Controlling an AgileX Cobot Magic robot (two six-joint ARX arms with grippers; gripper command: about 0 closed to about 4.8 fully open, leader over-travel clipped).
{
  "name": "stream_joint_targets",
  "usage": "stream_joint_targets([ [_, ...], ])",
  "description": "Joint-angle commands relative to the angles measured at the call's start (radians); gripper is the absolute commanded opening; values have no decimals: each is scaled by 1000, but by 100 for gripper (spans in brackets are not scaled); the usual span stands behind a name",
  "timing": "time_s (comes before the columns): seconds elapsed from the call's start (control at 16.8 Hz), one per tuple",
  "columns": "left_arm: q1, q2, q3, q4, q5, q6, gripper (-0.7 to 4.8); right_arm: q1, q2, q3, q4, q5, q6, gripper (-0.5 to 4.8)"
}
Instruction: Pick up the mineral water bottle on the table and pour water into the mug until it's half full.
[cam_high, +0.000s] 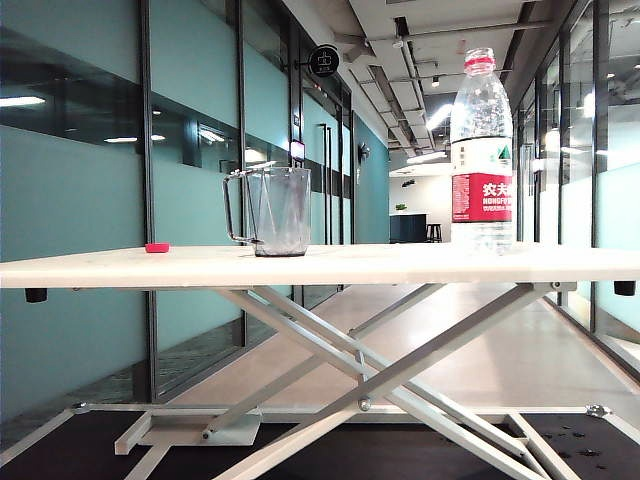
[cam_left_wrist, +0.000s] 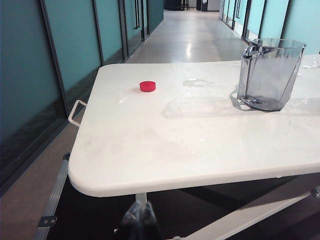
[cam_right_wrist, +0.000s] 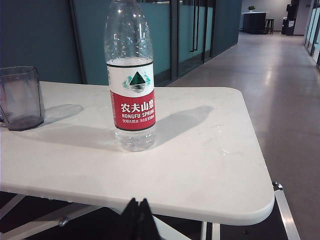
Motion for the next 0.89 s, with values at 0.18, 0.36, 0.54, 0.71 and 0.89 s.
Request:
stream_joint_targets([
  [0.18,0,0,2,9,5,-1,-5,0,-2,-2,9,-4,2,-5],
  [0.36,0,0,2,9,5,-1,-5,0,-2,-2,9,-4,2,-5],
  [0.54,0,0,2,9,5,-1,-5,0,-2,-2,10,-5,2,-5],
  [0.71,0,0,2,9,5,-1,-5,0,-2,-2,19,-5,2,-6],
  [0.89,0,0,2,3,52,-69,-5,1,-2,-2,19,-88,4,-5],
])
